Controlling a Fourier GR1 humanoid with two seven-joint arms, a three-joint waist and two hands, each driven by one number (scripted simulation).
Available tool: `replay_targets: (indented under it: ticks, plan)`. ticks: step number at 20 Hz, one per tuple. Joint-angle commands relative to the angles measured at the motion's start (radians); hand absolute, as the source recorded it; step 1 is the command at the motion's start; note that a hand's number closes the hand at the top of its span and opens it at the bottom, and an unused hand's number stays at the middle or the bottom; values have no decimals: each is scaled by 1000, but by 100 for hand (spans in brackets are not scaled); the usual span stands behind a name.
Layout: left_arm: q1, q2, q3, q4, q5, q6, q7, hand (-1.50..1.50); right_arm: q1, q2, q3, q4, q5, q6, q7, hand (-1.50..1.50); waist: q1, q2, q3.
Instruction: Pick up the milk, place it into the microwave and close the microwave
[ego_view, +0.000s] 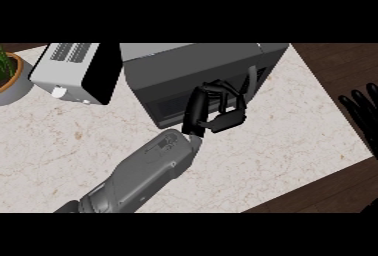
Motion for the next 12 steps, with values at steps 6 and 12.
replay_targets:
  ticks: [6,12]
  plan:
    - [-68,0,52,84,68,-28,-68,150,-26,-32,-8,-35,-56,6,40,-150,-18,9,0]
    - [-64,0,46,99,94,-22,-119,150,-37,-45,-22,-41,-96,3,56,-150,-32,15,2]
